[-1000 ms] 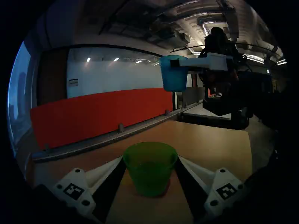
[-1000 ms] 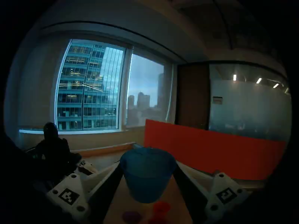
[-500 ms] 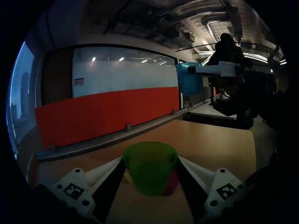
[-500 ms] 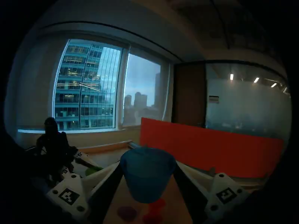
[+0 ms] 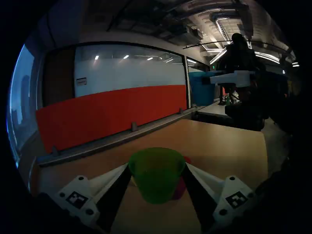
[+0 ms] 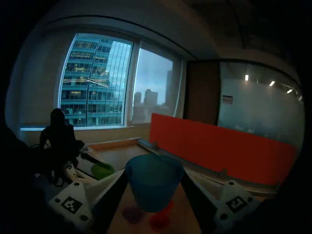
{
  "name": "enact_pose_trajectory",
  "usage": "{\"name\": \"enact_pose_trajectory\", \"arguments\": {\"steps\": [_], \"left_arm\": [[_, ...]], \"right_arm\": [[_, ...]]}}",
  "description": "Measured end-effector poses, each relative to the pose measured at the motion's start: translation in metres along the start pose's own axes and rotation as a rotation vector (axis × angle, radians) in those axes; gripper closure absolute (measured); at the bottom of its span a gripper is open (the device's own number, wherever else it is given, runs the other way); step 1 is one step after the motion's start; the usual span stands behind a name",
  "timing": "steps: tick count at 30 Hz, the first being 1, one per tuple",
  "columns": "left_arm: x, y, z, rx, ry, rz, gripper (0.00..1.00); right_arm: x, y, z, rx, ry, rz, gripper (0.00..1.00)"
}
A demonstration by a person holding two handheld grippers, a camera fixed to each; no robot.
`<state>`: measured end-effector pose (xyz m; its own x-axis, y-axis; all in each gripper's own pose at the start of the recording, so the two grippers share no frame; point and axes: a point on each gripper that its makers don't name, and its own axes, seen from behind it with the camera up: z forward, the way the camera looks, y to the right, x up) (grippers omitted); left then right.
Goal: Pour water
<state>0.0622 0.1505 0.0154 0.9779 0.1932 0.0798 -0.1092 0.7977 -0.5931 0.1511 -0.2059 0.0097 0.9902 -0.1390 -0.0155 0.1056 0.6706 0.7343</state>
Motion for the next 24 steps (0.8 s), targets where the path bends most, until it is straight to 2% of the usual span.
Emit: {"name": "enact_pose_trajectory", "arguments": {"steps": [7, 24], "left_arm": [[-0.01, -0.003, 0.001, 0.0, -0.029, -0.006, 0.14], [-0.047, -0.008, 0.005, -0.015, -0.148, 0.002, 0.14]], "right_arm": [[-0.02, 0.001, -0.001, 0.002, -0.043, -0.009, 0.08], [-0.079, 0.006, -0.001, 0.009, -0.157, -0.007, 0.08]]}}
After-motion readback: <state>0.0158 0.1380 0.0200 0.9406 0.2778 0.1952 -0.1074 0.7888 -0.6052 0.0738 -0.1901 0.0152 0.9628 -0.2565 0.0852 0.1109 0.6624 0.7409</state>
